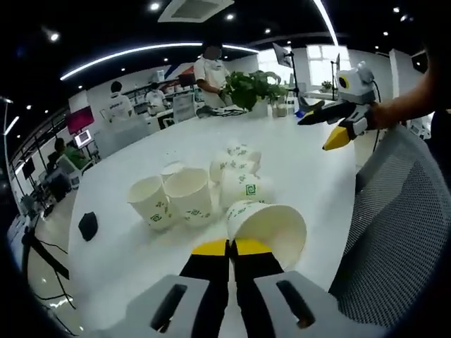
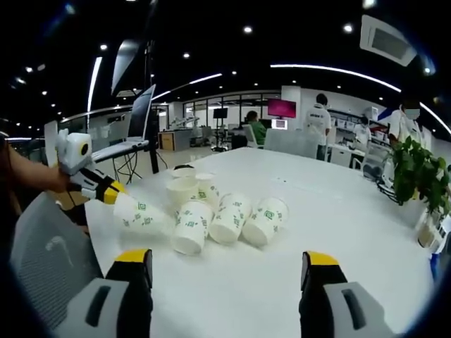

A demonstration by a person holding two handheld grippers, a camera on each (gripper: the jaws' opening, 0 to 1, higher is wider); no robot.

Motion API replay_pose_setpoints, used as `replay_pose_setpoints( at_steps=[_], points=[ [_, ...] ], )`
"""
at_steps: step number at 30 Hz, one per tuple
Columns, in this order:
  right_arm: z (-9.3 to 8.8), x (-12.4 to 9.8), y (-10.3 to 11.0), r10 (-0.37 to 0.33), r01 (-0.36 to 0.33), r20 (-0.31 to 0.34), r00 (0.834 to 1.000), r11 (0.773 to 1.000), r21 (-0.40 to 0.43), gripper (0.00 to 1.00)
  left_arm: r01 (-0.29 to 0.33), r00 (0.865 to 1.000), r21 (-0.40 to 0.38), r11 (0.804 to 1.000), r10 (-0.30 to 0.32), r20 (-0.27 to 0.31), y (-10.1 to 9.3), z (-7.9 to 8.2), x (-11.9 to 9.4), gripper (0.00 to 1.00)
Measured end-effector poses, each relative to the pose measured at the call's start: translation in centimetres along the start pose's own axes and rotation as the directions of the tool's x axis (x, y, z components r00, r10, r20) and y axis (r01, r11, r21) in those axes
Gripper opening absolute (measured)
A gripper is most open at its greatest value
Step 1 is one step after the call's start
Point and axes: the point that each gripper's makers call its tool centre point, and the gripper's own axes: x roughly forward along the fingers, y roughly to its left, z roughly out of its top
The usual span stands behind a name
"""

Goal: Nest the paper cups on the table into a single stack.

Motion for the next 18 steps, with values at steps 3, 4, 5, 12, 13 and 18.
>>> replay_pose_setpoints(
  at_steps=[3, 4, 5, 12, 13, 18],
  points=[
    [0.08, 0.01, 0.14, 0.006, -0.006, 0.005, 1.000, 1.000, -0.004, 0.89, 0.005, 1.000, -0.005, 1.000, -0.005, -0.008, -0.09, 0.38, -0.37, 0.00],
    [0.12, 0.01, 0.20, 0.007, -0.007, 0.007, 1.000, 1.000, -0.006, 0.89, 0.011, 1.000, -0.011, 1.000, -0.011, -0.014, -0.13, 0.51, -0.49, 0.00],
    [0.12, 0.01, 0.21, 0.006, -0.006, 0.005, 1.000, 1.000, -0.013, 0.89, 0.020, 1.000, -0.023, 1.000, -0.020, -0.017, -0.24, 0.64, -0.56, 0.00],
    [0.21, 0.05, 0.44, 0.013, -0.013, 0.009, 1.000, 0.999, -0.031, 0.92, 0.057, 0.994, -0.073, 0.996, -0.063, -0.089, -0.24, 0.83, -0.74, 0.00],
    [0.22, 0.10, 0.41, 0.014, -0.014, 0.012, 1.000, 0.999, -0.034, 0.93, 0.065, 0.993, -0.074, 0.995, -0.072, -0.093, -0.28, 0.93, -0.74, 0.00],
    [0.32, 0.15, 0.64, 0.025, -0.025, 0.018, 1.000, 0.999, -0.036, 0.94, 0.130, 0.980, -0.046, 0.990, -0.135, -0.146, -0.86, 0.96, -0.36, 0.00]
  ],
)
